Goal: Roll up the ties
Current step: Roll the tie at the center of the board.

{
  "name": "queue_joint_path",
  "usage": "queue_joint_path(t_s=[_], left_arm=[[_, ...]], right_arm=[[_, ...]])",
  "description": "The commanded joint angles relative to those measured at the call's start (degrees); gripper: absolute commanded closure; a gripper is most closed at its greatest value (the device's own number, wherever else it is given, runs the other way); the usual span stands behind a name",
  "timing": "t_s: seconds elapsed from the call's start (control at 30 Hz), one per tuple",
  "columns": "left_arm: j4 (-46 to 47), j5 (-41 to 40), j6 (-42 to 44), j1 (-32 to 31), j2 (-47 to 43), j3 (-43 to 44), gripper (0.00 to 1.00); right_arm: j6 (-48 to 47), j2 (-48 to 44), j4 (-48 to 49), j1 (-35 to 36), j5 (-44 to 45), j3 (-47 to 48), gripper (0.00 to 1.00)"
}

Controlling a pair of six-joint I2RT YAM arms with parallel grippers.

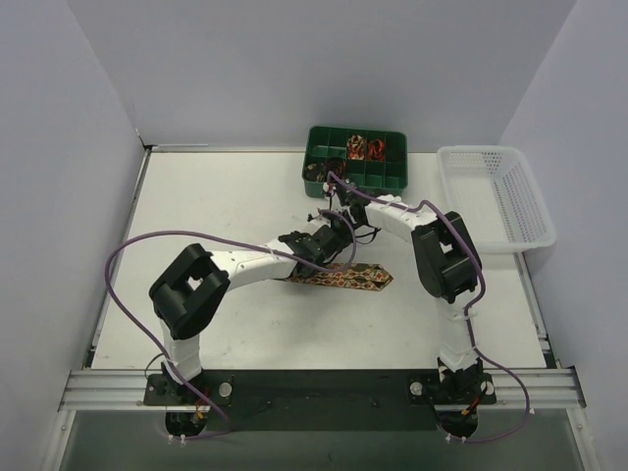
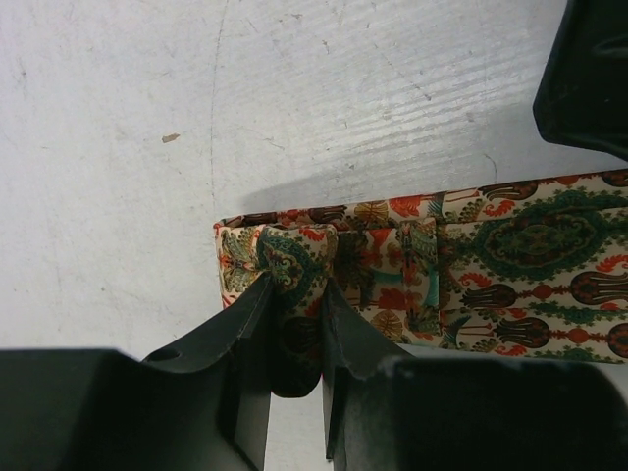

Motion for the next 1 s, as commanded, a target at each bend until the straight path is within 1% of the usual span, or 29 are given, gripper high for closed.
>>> queue_joint_path(t_s=[0.0,0.1,0.17,0.33,0.5,0.7,0.97], left_arm=[[-1.5,1.9,-2.8,-1.2,0.3,2.9,0.7],[-0.5,3.6,-3.5,-1.3,-0.6,2.6,0.49],[0.4,5.6,-3.5,-1.4,-1.6,1.7,0.45],[4.3,8.9,-3.9,-1.3,-3.5,-0.5,0.4],[8.1,13.8,-5.1,-0.7,-4.6,-2.4,0.38],[8.3,13.8,-5.0,0.6,-6.7,-2.6,0.36],[10.8,14.0,-3.9,4.3,-15.4,-6.0,0.31]], right_arm=[[-0.5,-3.1,-0.7,-0.3,0.5,-0.6,0.99],[-0.5,-3.0,-0.7,-0.3,0.4,-0.5,0.99],[-0.5,-2.9,-0.7,-0.3,0.4,-0.5,0.99],[-0.5,-2.7,-0.6,-0.3,0.2,-0.4,0.99],[-0.5,-2.8,-0.6,-0.2,0.0,-0.2,0.99],[-0.6,-4.7,-0.7,-0.1,-0.1,-0.5,0.99],[-0.5,-8.3,-0.8,2.2,-0.3,-0.2,0.99]])
